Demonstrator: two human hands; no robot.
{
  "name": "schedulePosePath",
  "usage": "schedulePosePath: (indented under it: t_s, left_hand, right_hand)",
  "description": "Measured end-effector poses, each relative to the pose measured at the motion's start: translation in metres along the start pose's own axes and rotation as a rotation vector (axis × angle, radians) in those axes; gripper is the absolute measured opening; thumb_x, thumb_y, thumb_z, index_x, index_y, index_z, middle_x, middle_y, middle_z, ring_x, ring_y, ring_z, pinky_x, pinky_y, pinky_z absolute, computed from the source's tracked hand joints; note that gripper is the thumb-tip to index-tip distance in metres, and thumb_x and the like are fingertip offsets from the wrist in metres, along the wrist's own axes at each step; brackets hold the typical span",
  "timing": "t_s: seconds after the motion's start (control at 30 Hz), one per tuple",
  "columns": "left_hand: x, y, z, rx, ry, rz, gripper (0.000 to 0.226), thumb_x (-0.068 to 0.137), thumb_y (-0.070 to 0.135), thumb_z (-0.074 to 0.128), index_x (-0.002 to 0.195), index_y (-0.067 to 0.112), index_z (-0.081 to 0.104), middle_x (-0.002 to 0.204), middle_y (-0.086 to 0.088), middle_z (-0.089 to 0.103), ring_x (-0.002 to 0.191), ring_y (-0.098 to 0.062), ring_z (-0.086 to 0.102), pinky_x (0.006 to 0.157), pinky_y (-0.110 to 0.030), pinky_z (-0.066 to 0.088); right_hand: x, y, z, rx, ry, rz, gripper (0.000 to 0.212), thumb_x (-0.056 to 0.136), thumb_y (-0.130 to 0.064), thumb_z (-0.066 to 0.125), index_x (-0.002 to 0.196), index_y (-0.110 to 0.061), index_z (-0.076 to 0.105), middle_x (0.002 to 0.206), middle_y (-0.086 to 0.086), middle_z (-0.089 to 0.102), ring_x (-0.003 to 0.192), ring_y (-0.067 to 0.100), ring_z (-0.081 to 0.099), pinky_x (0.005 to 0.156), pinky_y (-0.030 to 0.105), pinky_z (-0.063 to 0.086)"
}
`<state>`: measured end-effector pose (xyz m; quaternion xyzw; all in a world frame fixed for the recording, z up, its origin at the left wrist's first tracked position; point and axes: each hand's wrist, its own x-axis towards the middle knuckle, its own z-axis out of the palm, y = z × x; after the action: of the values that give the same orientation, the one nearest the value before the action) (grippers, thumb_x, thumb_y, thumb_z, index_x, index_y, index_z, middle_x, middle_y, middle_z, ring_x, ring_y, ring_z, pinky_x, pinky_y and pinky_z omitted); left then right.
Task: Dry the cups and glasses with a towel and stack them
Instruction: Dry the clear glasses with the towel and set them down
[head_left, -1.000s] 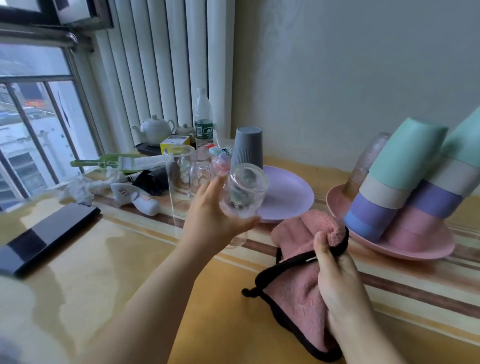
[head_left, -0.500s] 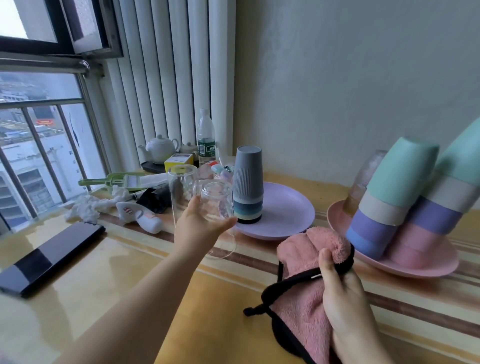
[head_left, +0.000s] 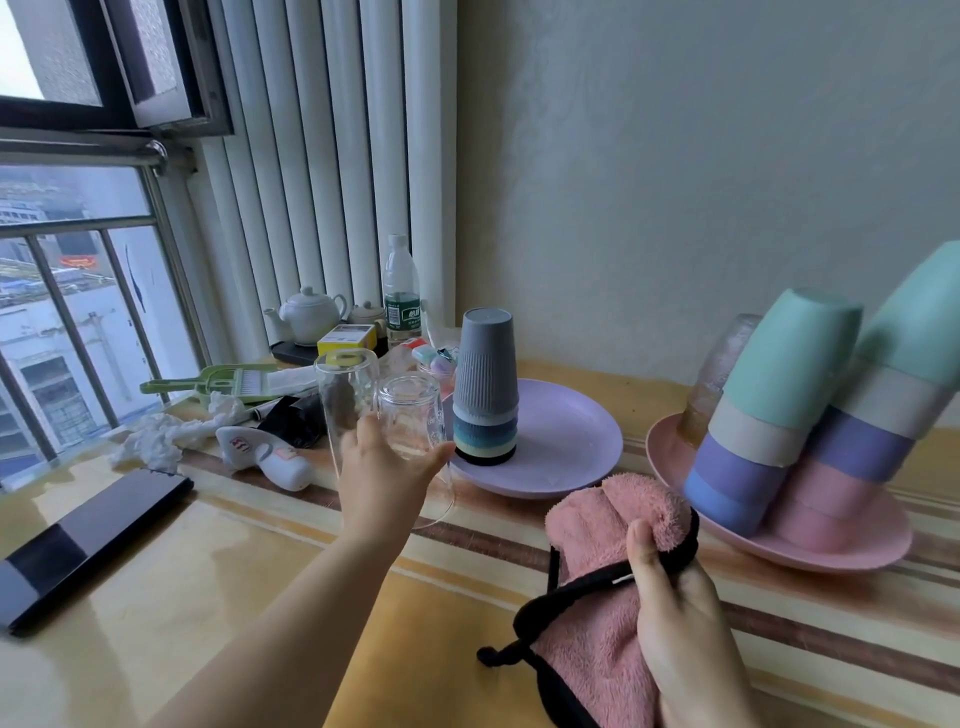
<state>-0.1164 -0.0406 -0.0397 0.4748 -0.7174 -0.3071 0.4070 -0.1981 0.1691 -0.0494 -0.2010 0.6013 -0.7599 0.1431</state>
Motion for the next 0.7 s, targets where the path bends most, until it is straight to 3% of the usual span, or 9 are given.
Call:
schedulePosePath:
  t_s: [0.23,0.37,0.47,0.57,0.63,0.7]
  left_hand:
    - [-0.010,-0.005,0.001,-0.058,0.055,0.051,0.078,0.072,0.030,0.083,0.131,0.006,0.039,0.134,-0.013,0.038,0.119,-0.026,0.041,0.091,-0.029,0.034]
    - [-0.023,-0.001,-0.001,-0.061,0.070,0.069,0.068,0.077,0.016,0.079,0.130,0.003,0.038,0.135,-0.015,0.033,0.107,-0.026,0.044,0.086,-0.024,0.031]
    - [-0.036,0.003,0.002,0.003,0.126,0.306,0.050,0.076,0.005,0.076,0.115,-0.002,0.045,0.112,-0.013,0.042,0.090,-0.035,0.053,0.074,-0.036,0.042]
    - [-0.045,0.020,0.012,0.037,-0.014,0.505,0.033,0.078,-0.001,0.070,0.106,-0.002,0.054,0.094,-0.004,0.046,0.075,-0.029,0.053,0.066,-0.035,0.041]
    - [-0.046,0.040,0.024,0.002,-0.110,0.541,0.042,0.080,-0.001,0.066,0.120,0.001,0.052,0.108,-0.008,0.052,0.094,-0.032,0.057,0.077,-0.028,0.040]
    - [-0.037,0.057,0.042,-0.118,-0.161,0.396,0.066,0.083,0.002,0.062,0.142,0.004,0.032,0.140,-0.010,0.038,0.126,-0.026,0.041,0.094,-0.014,0.028]
  right_hand:
    - [0.000,0.000,0.001,-0.025,-0.017,-0.001,0.030,0.075,-0.044,0.050,0.087,-0.022,0.065,0.074,-0.034,0.067,0.074,-0.026,0.055,0.065,-0.004,0.038]
    - [0.002,0.005,-0.001,-0.036,0.003,0.012,0.033,0.073,-0.048,0.052,0.090,-0.023,0.066,0.080,-0.029,0.070,0.081,-0.021,0.058,0.079,0.011,0.040]
    - [0.006,0.007,-0.005,-0.041,0.058,-0.004,0.037,0.073,-0.050,0.053,0.097,-0.025,0.066,0.095,-0.021,0.070,0.098,-0.006,0.060,0.092,0.024,0.041]
    - [0.008,0.004,-0.009,-0.025,0.109,0.012,0.038,0.073,-0.050,0.052,0.098,-0.024,0.066,0.102,-0.013,0.069,0.100,0.003,0.060,0.092,0.027,0.042]
    - [0.008,0.001,-0.009,-0.025,0.109,0.015,0.030,0.079,-0.046,0.052,0.097,-0.026,0.065,0.101,-0.015,0.068,0.098,-0.002,0.061,0.087,0.019,0.044]
    - [0.008,-0.001,-0.009,-0.025,0.087,0.014,0.019,0.088,-0.036,0.052,0.097,-0.026,0.065,0.098,-0.021,0.066,0.091,-0.017,0.058,0.076,0.004,0.042]
